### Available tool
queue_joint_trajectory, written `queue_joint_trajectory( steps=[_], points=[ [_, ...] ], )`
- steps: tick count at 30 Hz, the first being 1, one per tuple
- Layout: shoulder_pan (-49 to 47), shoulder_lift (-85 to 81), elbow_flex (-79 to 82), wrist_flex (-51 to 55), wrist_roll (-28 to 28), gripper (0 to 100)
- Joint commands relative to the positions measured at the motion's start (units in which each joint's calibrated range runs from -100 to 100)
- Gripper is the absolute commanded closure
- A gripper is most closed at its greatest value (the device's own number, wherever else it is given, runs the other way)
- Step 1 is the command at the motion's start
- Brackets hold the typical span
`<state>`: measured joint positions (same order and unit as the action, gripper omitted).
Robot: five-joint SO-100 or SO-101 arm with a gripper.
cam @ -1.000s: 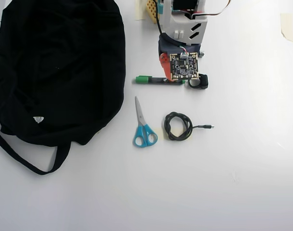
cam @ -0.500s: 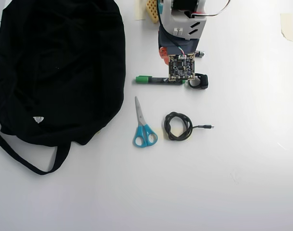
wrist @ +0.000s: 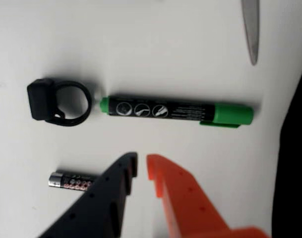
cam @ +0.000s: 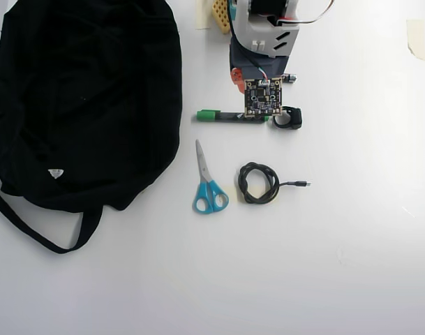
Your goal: Put the green marker into the black bag
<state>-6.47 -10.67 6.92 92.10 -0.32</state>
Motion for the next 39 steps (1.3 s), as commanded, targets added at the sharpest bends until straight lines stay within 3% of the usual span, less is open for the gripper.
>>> queue_joint_trajectory(
  steps=[1,15,23,35,39],
  points=[
    [0.18,-1.53,-0.27,0.49,-1.73,97],
    [-2.14,-1.28,3.59,-0.37,-16.25,97],
    [-2.36,-1.20,3.59,-0.54,-21.55,97],
    [-3.41,-1.12,8.72,-9.07,-28.63,97],
    [-3.56,-0.12,9.25,-9.07,-30.73,91]
  ],
)
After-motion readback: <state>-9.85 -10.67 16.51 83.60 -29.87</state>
